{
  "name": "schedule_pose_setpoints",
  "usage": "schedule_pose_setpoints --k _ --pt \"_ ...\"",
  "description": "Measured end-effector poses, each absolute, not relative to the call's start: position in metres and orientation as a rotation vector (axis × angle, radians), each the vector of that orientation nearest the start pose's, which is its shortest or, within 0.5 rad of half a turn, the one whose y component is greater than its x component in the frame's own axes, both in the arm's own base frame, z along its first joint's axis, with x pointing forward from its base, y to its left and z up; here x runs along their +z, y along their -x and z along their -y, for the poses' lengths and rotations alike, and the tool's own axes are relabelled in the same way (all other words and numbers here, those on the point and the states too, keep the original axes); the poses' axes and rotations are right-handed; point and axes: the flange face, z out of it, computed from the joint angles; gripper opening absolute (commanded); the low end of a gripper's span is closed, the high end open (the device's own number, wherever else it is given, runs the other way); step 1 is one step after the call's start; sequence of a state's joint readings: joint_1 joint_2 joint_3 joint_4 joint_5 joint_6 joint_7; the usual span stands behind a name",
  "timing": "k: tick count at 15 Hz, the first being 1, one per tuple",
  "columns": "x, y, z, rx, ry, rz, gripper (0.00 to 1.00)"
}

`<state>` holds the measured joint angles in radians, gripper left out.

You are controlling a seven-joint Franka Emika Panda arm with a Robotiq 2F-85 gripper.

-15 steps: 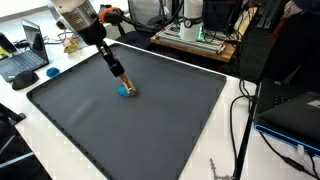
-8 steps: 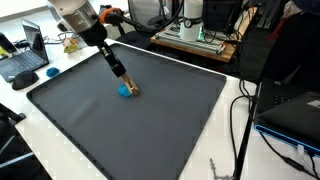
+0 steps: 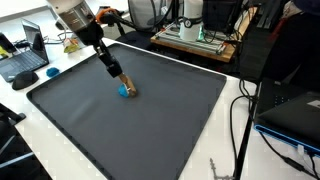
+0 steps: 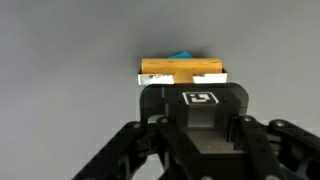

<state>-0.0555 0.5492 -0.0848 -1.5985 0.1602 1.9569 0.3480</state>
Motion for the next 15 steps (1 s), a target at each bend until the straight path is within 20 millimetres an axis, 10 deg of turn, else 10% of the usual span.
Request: schedule_pose_setpoints --k 15 --pt "0.3 -0.68 0.1 0.055 2.912 -0.972 0.22"
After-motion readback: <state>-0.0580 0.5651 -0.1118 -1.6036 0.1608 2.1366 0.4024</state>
